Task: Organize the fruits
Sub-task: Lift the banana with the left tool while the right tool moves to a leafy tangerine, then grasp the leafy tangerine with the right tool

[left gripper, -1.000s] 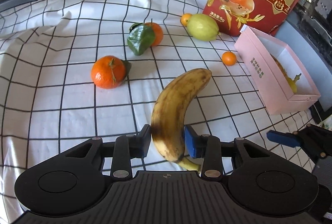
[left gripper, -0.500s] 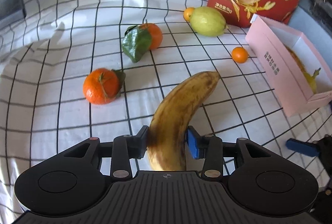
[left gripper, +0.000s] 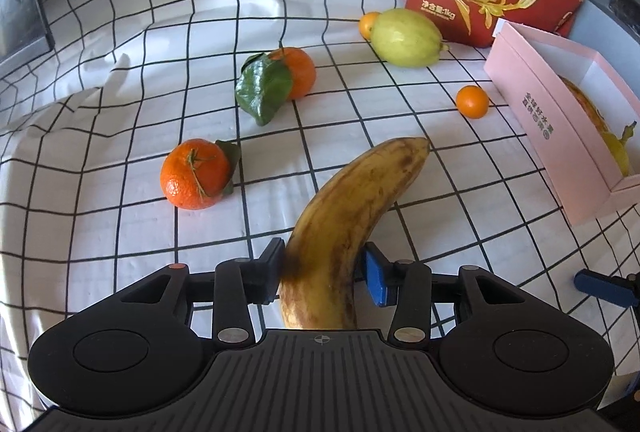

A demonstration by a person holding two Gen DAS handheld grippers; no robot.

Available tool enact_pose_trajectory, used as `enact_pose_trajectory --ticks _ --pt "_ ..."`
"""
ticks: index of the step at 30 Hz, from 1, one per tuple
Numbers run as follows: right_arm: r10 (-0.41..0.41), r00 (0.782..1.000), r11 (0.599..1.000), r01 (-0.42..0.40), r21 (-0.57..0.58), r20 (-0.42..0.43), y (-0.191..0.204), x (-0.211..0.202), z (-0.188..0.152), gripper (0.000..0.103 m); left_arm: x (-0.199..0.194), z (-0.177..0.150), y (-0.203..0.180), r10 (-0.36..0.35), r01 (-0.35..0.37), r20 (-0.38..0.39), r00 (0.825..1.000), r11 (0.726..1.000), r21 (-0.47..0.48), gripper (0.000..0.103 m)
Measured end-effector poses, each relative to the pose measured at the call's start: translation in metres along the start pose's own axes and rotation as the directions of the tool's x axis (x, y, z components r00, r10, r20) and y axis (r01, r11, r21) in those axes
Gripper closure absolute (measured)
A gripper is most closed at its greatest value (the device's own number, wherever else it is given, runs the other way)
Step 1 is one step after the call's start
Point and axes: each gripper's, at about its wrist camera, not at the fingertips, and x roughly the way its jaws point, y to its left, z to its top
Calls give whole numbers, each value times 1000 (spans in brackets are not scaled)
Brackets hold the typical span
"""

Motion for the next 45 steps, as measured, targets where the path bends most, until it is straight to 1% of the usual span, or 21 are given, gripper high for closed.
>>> enact_pose_trajectory --ticks 3,6,12,14,17,21,23,24,25,26,27,28,29,30,31,33,35,39,41,45 --pt "-1 1000 1000 1 3 4 0 0 -1 0 -1 -1 1 -2 2 2 1000 1000 -8 57" --pt "1 1000 1000 -1 3 6 0 -1 -2 0 -8 -11 1 -16 16 8 1000 999 -35 61" --pt "19 1000 1000 -19 -20 -1 -2 -1 -1 0 -33 -43 14 -12 12 -2 1000 987 -163 62" --pt "26 1000 999 -26 -30 14 -3 -1 -2 0 -41 -55 22 4 -4 -3 1000 979 -202 62" --pt "30 999 999 -29 -34 41 -3 -2 -6 0 -53 -70 34 52 -53 -9 999 969 -241 62" --pt "38 999 998 -36 -44 25 -3 -1 -2 0 -65 -84 45 124 -125 -20 992 953 -276 61" --pt "58 998 996 -58 -61 -2 -3 0 7 6 -69 -90 51 158 -157 -19 987 941 -301 61" --pt "69 998 995 -69 -65 0 -3 0 13 15 -70 -93 54 172 -168 -17 985 933 -317 61" --pt "75 997 995 -74 -66 9 -2 -1 19 19 -71 -95 58 179 -175 -19 984 927 -333 61" --pt "74 996 995 -71 -66 42 -2 -4 29 20 -71 -97 61 176 -173 -22 984 922 -346 61" --pt "64 995 996 -59 -68 72 -1 -6 37 26 -70 -98 64 164 -163 -26 986 919 -358 61" --pt "45 995 996 -37 -76 95 1 -5 47 35 -70 -99 66 157 -153 -20 987 917 -369 61" --pt "35 994 996 -26 -83 101 4 -3 58 40 -71 -101 67 154 -148 -13 988 915 -376 61" --pt "46 994 996 -38 -86 95 7 2 69 46 -71 -102 67 153 -145 -8 988 914 -379 61" --pt "70 994 995 -63 -83 85 8 8 79 49 -71 -102 66 152 -143 -6 988 914 -380 61" --pt "129 989 989 -122 -83 73 16 18 96 49 -72 -102 65 143 -133 1 990 921 -367 61" --pt "172 982 979 -162 -126 73 30 28 110 49 -73 -103 66 137 -123 15 991 929 -350 61" --pt "210 975 956 -188 -225 79 63 48 130 49 -75 -101 69 118 -102 27 993 936 -338 60" --pt "230 971 949 -210 -234 60 75 60 139 48 -77 -101 74 100 -83 31 995 933 -350 60" --pt "270 963 939 -259 -224 18 93 84 149 47 -80 -101 85 54 -34 39 998 917 -397 60"
